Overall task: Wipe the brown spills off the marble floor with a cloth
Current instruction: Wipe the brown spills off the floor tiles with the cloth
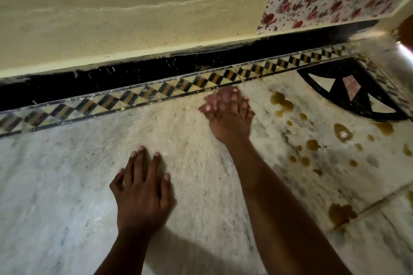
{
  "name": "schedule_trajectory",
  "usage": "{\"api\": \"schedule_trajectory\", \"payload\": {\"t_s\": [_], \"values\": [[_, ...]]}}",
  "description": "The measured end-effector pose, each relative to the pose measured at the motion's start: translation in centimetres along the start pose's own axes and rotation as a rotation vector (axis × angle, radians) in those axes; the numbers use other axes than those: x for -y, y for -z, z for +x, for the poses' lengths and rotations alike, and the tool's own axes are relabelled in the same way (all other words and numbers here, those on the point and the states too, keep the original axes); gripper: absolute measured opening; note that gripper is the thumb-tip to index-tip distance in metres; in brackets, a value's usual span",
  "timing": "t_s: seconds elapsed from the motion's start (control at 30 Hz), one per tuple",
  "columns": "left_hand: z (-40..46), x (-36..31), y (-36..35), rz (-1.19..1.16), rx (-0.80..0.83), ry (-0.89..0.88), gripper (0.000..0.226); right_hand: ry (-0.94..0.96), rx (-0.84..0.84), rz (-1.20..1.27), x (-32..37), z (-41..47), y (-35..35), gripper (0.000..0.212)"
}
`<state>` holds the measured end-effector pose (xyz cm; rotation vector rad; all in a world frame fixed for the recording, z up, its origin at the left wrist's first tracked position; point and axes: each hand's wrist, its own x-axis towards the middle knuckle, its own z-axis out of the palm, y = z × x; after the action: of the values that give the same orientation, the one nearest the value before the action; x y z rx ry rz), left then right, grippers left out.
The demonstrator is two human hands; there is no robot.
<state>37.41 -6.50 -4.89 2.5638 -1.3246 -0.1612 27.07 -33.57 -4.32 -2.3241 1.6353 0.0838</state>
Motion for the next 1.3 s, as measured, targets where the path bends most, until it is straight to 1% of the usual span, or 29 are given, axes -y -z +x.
{"api": "schedule_trajectory", "payload": {"t_s": [0.1, 0.13, 0.17, 0.2, 0.27, 0.33, 0.37, 0.4, 0.43, 0.47, 0.53, 0.57, 0.6, 0.63, 0.67, 0.7, 0.73, 0.8, 0.83, 0.87, 0.9, 0.97, 1.03, 1.07, 1.1, 1.13, 1.2, 1.27, 1.3], "values": [[0.0, -0.1, 0.2, -0.012, -0.001, 0.004, 0.064, 0.274, 0.022, -0.046, -2.0, -4.4, 0.3, 0.071], [-0.1, -0.1, 0.2, -0.011, -0.005, 0.003, 0.064, 0.298, 0.018, -0.068, -4.0, -5.9, 0.0, 0.072], [-0.1, -0.2, 0.1, -0.010, -0.005, 0.007, 0.063, 0.266, 0.030, -0.090, -6.2, -6.7, -0.1, 0.074], [-0.2, -0.1, 0.1, -0.007, -0.005, 0.008, 0.063, 0.187, 0.041, -0.103, -8.3, -6.6, 0.0, 0.077], [-0.1, 0.0, -0.2, -0.001, -0.004, 0.007, 0.063, -0.076, -0.024, -0.078, -10.5, -3.6, 1.0, 0.084], [0.0, 0.4, -0.4, 0.016, 0.000, 0.012, 0.063, -0.340, -0.078, 0.097, -9.8, 1.2, 2.5, 0.084], [0.1, 0.5, -0.5, 0.027, 0.001, 0.010, 0.064, -0.402, -0.079, 0.177, -8.4, 3.8, 3.2, 0.081], [0.1, 0.4, -0.4, 0.032, 0.005, 0.009, 0.064, -0.412, -0.082, 0.191, -6.6, 5.7, 3.9, 0.078], [0.1, 0.4, -0.3, 0.039, 0.012, 0.010, 0.063, -0.372, -0.067, 0.164, -4.6, 6.9, 3.9, 0.075], [0.1, 0.4, -0.2, 0.039, 0.016, 0.013, 0.063, -0.266, -0.054, 0.121, -2.7, 7.2, 3.4, 0.072], [0.0, 0.1, -0.1, 0.022, 0.008, 0.025, 0.063, 0.073, -0.007, 0.030, -0.6, 4.4, 1.8, 0.071], [-0.1, 0.1, -0.1, 0.018, 0.005, 0.026, 0.063, 0.211, 0.003, 0.023, -0.9, 1.8, 1.0, 0.073], [-0.1, 0.0, -0.2, 0.014, 0.011, 0.021, 0.064, 0.282, 0.005, 0.030, -2.5, -0.8, 0.5, 0.074], [-0.2, -0.1, -0.2, 0.011, 0.015, 0.015, 0.064, 0.301, -0.006, 0.016, -4.8, -2.8, 0.3, 0.072], [-0.2, 0.0, -0.2, 0.012, 0.015, 0.011, 0.064, 0.256, -0.056, -0.017, -7.6, -3.6, 0.2, 0.067], [-0.2, 0.1, -0.2, 0.014, 0.005, 0.013, 0.063, 0.129, -0.098, -0.023, -9.7, -3.5, 0.6, 0.065], [-0.1, 0.3, -0.2, 0.015, 0.000, 0.012, 0.063, -0.060, -0.137, 0.009, -11.1, -2.4, 1.2, 0.067], [0.0, 0.1, -0.3, 0.019, -0.012, 0.012, 0.062, -0.379, -0.176, 0.151, -11.0, 1.5, 2.7, 0.074], [0.0, 0.4, -0.3, 0.038, -0.014, 0.006, 0.062, -0.463, -0.175, 0.219, -9.6, 3.6, 3.0, 0.075], [0.1, 0.4, -0.4, 0.048, -0.018, 0.005, 0.061, -0.474, -0.162, 0.226, -8.0, 5.6, 3.3, 0.075], [0.1, 0.3, -0.4, 0.049, -0.022, 0.005, 0.061, -0.425, -0.147, 0.207, -6.4, 6.9, 3.3, 0.076], [0.1, 0.2, -0.3, 0.055, -0.017, 0.000, 0.061, -0.210, -0.092, 0.137, -3.7, 6.7, 2.4, 0.078], [0.0, 0.0, -0.3, 0.043, -0.010, 0.002, 0.062, 0.042, -0.061, 0.028, -3.3, 2.5, 0.4, 0.073], [-0.1, 0.1, -0.3, 0.044, -0.010, 0.001, 0.062, 0.107, -0.064, 0.014, -4.2, -0.8, -0.3, 0.069], [-0.1, 0.1, -0.3, 0.043, -0.009, -0.005, 0.062, 0.123, -0.090, 0.027, -5.8, -3.9, -0.7, 0.067], [-0.1, 0.2, -0.3, 0.049, -0.007, -0.010, 0.063, 0.082, -0.151, 0.032, -7.5, -6.1, -0.8, 0.065], [-0.1, 0.2, -0.4, 0.052, 0.001, -0.022, 0.064, -0.137, -0.248, 0.066, -10.8, -6.3, 0.5, 0.067], [0.1, 0.2, -0.3, 0.031, 0.015, -0.011, 0.064, -0.425, -0.200, 0.148, -11.6, -2.8, 2.6, 0.074], [0.2, 0.2, -0.2, 0.023, 0.011, -0.003, 0.064, -0.523, -0.171, 0.209, -11.0, -0.6, 3.2, 0.077]]}}
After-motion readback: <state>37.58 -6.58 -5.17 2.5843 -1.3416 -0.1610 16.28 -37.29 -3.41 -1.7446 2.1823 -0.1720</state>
